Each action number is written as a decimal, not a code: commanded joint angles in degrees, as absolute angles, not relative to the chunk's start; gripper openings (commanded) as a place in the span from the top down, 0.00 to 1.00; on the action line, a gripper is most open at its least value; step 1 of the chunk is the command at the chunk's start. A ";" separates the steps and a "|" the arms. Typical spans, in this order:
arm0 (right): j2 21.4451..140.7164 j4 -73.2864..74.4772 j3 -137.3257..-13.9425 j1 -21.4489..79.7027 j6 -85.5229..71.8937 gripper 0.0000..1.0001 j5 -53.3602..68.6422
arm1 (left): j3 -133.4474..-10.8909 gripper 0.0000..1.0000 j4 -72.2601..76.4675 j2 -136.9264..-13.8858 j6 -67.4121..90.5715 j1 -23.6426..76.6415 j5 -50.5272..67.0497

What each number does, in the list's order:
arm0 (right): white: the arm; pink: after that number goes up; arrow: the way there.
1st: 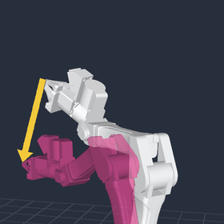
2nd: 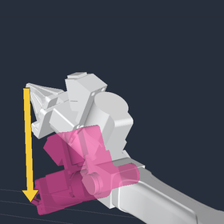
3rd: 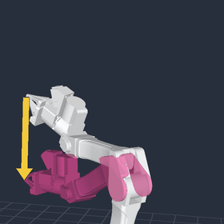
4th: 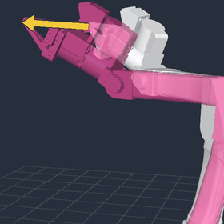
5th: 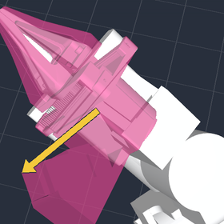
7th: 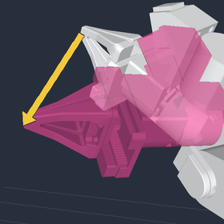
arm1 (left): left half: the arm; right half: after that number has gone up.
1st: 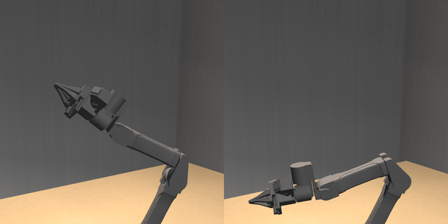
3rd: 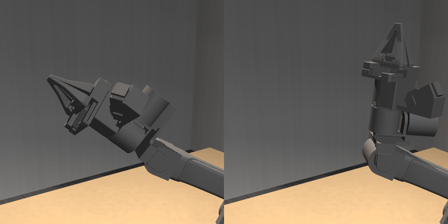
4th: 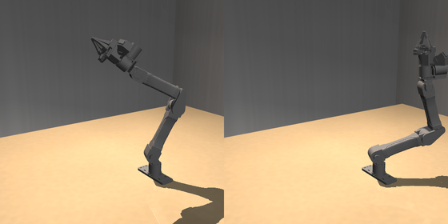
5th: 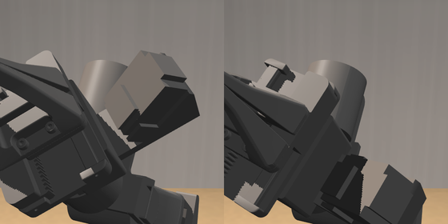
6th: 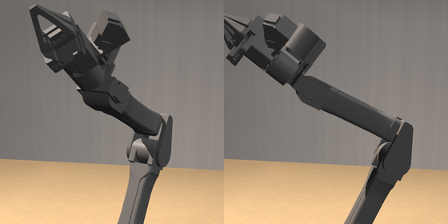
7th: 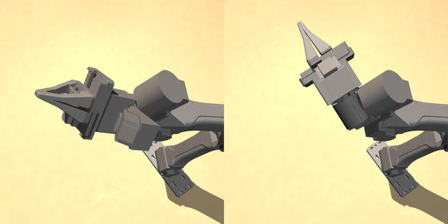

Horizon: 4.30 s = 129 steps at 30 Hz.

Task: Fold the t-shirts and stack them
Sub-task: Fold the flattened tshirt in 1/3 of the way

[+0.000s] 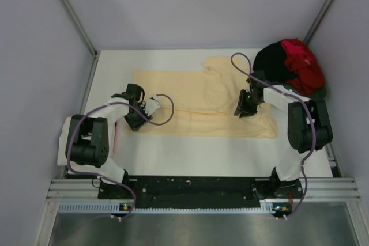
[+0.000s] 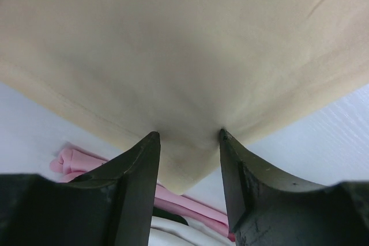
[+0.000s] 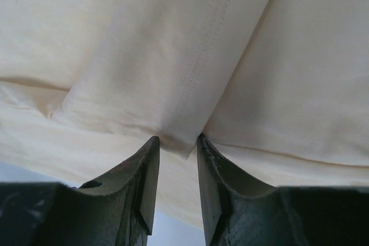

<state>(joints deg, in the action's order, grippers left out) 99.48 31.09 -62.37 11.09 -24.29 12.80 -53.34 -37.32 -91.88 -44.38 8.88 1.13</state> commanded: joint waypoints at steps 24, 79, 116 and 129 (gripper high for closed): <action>105.19 30.50 -78.04 15.20 -20.83 1.00 13.62 | -51.24 0.52 -34.98 -94.66 -45.79 8.44 -3.08; 65.06 34.27 -43.97 -2.17 -30.40 0.23 -0.44 | -47.99 0.18 -36.75 -84.54 -58.01 7.12 1.76; 28.40 50.00 -29.79 -13.36 -53.07 1.00 -1.93 | -42.36 1.00 -62.65 -60.03 -58.62 9.05 9.41; 22.23 65.21 -36.55 -13.36 -60.02 0.32 -20.72 | -46.66 0.57 -71.71 -59.32 -62.40 9.05 7.82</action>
<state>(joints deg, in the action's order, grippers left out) 23.07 60.29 -31.66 -12.56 -56.25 -9.17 -44.03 -66.61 -60.10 -59.64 9.04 7.92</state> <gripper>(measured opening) 0.332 0.294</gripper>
